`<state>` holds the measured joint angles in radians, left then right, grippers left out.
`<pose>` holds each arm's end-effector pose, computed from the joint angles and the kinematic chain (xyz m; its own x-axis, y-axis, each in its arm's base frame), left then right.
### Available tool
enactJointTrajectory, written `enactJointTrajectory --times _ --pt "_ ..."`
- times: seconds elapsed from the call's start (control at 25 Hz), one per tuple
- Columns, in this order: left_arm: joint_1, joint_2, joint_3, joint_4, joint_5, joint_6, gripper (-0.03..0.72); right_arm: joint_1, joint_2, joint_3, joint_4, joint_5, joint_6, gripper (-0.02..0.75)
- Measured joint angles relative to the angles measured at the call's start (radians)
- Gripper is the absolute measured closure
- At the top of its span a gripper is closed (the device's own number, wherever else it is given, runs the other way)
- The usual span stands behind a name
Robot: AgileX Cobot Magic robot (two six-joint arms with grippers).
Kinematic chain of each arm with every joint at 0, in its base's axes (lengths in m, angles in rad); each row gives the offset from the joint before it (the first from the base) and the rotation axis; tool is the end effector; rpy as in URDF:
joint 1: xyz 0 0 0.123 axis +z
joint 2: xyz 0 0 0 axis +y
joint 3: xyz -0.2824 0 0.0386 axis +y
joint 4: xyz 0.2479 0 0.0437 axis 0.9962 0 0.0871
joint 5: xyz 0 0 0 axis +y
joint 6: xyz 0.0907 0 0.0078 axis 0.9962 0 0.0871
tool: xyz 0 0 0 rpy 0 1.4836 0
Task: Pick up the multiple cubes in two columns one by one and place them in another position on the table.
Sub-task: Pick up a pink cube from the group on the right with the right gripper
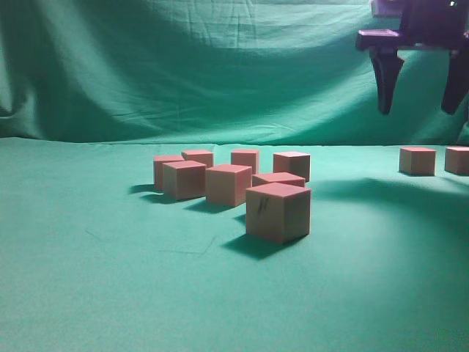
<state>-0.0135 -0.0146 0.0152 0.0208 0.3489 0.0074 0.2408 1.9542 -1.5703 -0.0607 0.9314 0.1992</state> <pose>0.0529 -0.0001 0.1773 -0.2589 0.0304 -0.9654 0.0136 0.9995 0.0279 0.4072 0.0954 0.2325 -0.9383 -0.0636 -0.3398 -0.0710 0.9974 0.0094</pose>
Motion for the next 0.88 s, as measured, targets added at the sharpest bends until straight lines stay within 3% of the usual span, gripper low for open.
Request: enactJointTrajectory --times 0.68,0.88 --pt "0.000 0.000 0.000 0.000 0.000 0.000 0.688 0.000 0.171 -0.010 -0.040 -0.073 -0.002 0.162" --pt "0.000 0.000 0.000 0.000 0.000 0.000 0.688 0.000 0.180 -0.010 -0.040 -0.093 -0.002 0.370"
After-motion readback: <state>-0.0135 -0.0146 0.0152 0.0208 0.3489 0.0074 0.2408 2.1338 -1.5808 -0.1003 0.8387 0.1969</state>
